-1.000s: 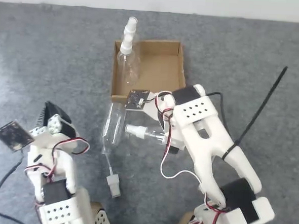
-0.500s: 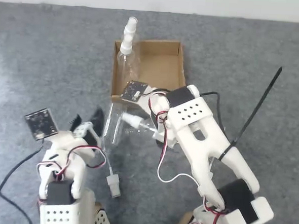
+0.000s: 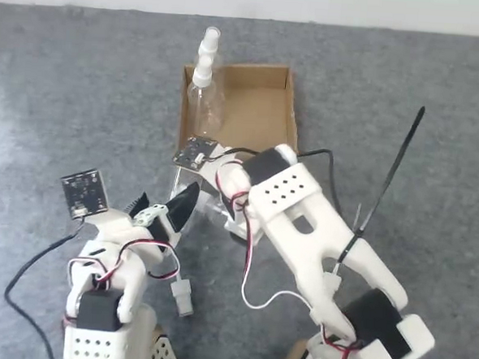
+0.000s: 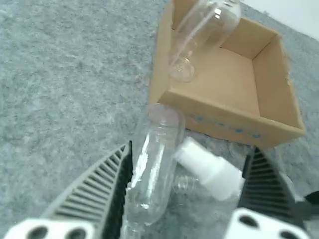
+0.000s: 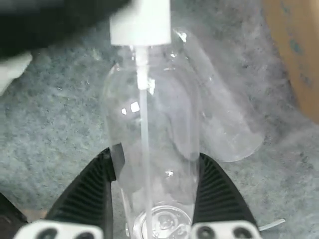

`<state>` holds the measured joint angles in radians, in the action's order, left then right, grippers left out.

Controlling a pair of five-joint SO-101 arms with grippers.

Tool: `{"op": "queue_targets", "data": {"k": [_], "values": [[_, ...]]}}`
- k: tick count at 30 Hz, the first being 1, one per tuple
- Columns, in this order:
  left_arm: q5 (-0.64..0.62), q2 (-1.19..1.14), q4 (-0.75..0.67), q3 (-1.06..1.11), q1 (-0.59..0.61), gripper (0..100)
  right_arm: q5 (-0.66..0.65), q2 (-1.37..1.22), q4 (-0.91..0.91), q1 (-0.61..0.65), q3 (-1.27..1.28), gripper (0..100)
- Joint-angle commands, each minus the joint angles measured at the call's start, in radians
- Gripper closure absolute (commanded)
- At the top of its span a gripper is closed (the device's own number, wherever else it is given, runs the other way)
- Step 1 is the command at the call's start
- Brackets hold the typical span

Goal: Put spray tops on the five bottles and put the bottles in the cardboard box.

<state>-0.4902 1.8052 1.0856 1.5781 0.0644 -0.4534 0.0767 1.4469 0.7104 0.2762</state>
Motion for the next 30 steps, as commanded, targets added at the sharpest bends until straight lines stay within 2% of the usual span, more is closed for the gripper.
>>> {"op": "queue_targets", "data": {"k": [1,11,18,25,30], "values": [[-0.074,0.017,0.002,-0.056,-0.014,67,0.051,0.061,-0.012,0.036,-0.081,97.5],[-0.106,0.017,0.002,-0.054,-0.005,67,0.140,0.061,-0.005,0.051,-0.170,97.5],[-0.149,0.017,0.000,-0.056,-0.002,67,0.166,0.079,0.019,0.140,-0.169,97.5],[-0.175,0.015,-0.046,-0.054,0.078,67,0.204,0.183,0.042,0.159,-0.161,97.5],[-0.176,0.015,-0.051,-0.061,0.083,79,0.204,0.193,-0.024,0.211,-0.057,97.5]]}}
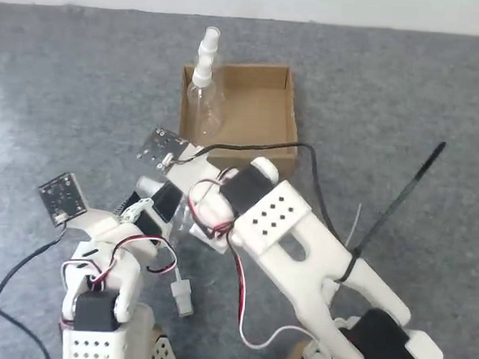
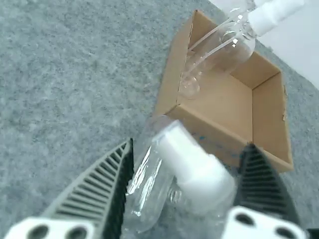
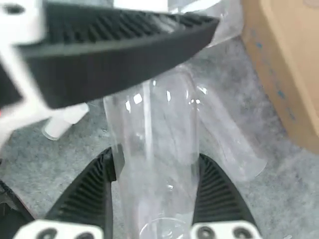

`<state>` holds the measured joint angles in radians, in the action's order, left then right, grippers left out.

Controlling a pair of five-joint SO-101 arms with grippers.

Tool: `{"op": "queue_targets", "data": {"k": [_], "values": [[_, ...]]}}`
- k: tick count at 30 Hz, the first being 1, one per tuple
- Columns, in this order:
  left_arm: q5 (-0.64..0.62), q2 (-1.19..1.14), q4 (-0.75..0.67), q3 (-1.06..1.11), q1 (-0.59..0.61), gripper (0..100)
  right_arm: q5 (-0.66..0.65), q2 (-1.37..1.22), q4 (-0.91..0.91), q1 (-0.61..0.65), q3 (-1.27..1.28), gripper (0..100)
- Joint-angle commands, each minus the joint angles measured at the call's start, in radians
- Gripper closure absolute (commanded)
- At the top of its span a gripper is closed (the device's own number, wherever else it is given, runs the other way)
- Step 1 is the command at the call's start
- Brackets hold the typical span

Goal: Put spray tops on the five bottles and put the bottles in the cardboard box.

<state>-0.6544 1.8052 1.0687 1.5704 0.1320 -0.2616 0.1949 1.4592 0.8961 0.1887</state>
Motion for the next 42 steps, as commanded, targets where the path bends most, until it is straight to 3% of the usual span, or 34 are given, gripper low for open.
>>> {"op": "queue_targets", "data": {"k": [1,9,16,21,27,33,42], "values": [[-0.012,0.015,-0.040,-0.053,0.015,81,0.014,0.074,-0.056,0.031,0.054,97.5],[-0.012,0.015,-0.075,-0.053,0.021,94,0.009,0.076,-0.077,-0.001,0.126,97.5],[-0.015,0.017,-0.141,-0.053,0.141,98,0.006,0.077,-0.077,-0.059,0.175,97.5],[-0.014,0.017,-0.141,-0.053,0.147,98,-0.002,0.076,-0.068,-0.097,0.184,97.5],[-0.012,0.017,-0.140,-0.053,0.161,98,-0.107,0.065,-0.114,-0.148,0.293,97.2],[-0.012,0.017,-0.153,-0.056,0.245,98,-0.114,0.064,-0.206,-0.148,0.370,97.2],[-0.012,0.017,-0.230,-0.019,0.273,98,-0.114,0.059,-0.237,-0.150,0.394,97.1]]}}
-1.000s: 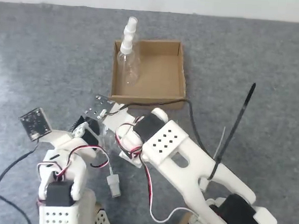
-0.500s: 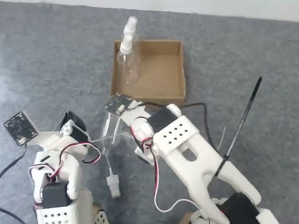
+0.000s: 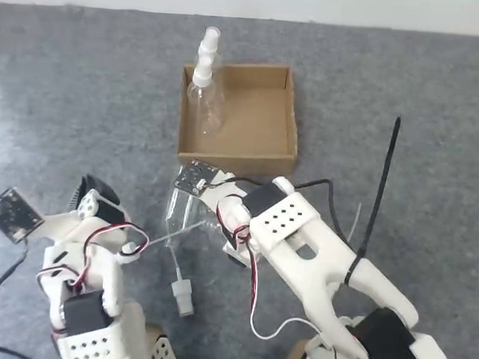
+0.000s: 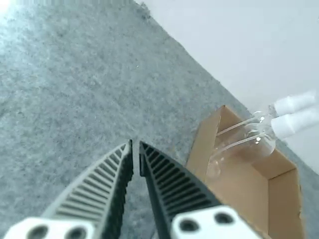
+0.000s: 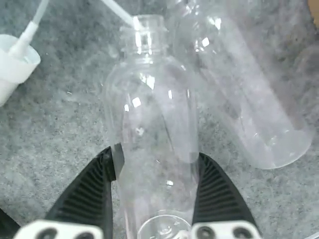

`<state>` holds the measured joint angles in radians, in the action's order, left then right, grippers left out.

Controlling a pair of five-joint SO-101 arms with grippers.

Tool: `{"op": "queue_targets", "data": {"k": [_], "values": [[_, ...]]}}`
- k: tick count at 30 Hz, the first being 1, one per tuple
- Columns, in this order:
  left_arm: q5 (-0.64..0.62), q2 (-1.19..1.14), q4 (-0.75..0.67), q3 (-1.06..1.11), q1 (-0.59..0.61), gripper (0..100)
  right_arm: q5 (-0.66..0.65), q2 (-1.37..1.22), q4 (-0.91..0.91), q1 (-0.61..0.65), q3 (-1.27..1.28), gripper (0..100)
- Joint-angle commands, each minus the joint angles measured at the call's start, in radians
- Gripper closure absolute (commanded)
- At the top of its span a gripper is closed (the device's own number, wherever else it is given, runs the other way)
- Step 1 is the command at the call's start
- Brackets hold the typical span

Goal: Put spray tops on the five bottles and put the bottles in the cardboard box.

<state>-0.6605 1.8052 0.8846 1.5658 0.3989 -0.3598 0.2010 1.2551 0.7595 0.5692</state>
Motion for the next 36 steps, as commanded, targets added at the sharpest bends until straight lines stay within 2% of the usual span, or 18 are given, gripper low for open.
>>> {"op": "queue_targets", "data": {"k": [1,11,17,23,30,36], "values": [[-0.006,0.017,-0.046,-0.015,0.006,98,-0.015,0.045,-0.050,-0.013,0.023,97.1],[-0.006,0.017,-0.046,-0.016,0.006,98,-0.017,-0.102,-0.111,-0.013,0.006,96.7],[-0.006,0.017,-0.046,-0.016,0.006,98,-0.017,-0.119,-0.090,-0.010,-0.005,82.4],[-0.006,0.017,-0.048,-0.016,0.006,98,-0.015,-0.125,-0.065,-0.005,-0.048,75.9],[-0.006,0.017,-0.048,-0.018,0.006,98,-0.015,-0.130,-0.067,0.012,-0.087,75.7],[-0.006,0.017,-0.048,-0.018,0.006,98,-0.017,-0.131,-0.076,0.079,-0.087,75.7]]}}
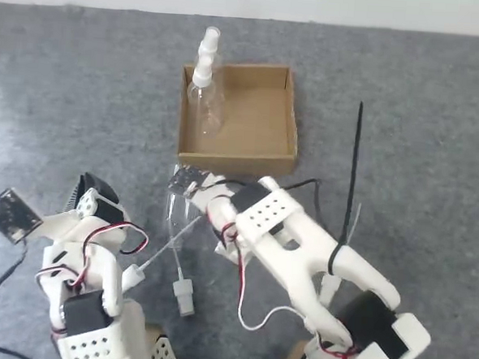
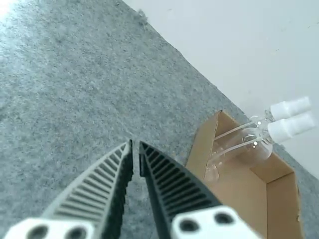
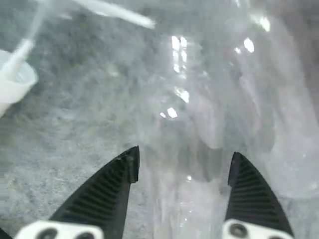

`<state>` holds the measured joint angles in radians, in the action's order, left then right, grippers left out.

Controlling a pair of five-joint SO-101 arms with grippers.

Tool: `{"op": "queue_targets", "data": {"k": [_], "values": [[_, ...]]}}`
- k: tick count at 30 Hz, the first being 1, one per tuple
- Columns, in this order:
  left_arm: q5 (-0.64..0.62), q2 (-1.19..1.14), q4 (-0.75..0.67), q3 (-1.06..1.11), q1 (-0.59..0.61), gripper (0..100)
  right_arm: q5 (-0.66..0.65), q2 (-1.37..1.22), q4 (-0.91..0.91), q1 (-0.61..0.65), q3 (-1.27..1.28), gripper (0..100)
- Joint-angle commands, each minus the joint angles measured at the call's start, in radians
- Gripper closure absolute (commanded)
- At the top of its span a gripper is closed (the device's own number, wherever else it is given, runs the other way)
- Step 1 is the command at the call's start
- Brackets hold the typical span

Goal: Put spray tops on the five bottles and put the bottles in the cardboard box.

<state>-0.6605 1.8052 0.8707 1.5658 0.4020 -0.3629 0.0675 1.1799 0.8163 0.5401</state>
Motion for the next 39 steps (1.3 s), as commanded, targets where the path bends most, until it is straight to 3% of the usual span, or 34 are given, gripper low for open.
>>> {"op": "queue_targets", "data": {"k": [1,17,29,39], "values": [[-0.006,0.017,-0.034,-0.018,0.003,98,-0.014,0.002,-0.002,0.024,-0.060,75.7],[-0.006,0.017,-0.034,-0.019,0.005,98,-0.052,-0.171,-0.073,0.024,-0.170,75.7],[-0.006,0.017,-0.034,-0.019,0.005,98,0.064,-0.145,-0.081,0.024,-0.199,75.6],[-0.006,0.017,-0.034,-0.019,0.005,98,0.061,-0.145,-0.087,0.024,-0.198,70.2]]}}
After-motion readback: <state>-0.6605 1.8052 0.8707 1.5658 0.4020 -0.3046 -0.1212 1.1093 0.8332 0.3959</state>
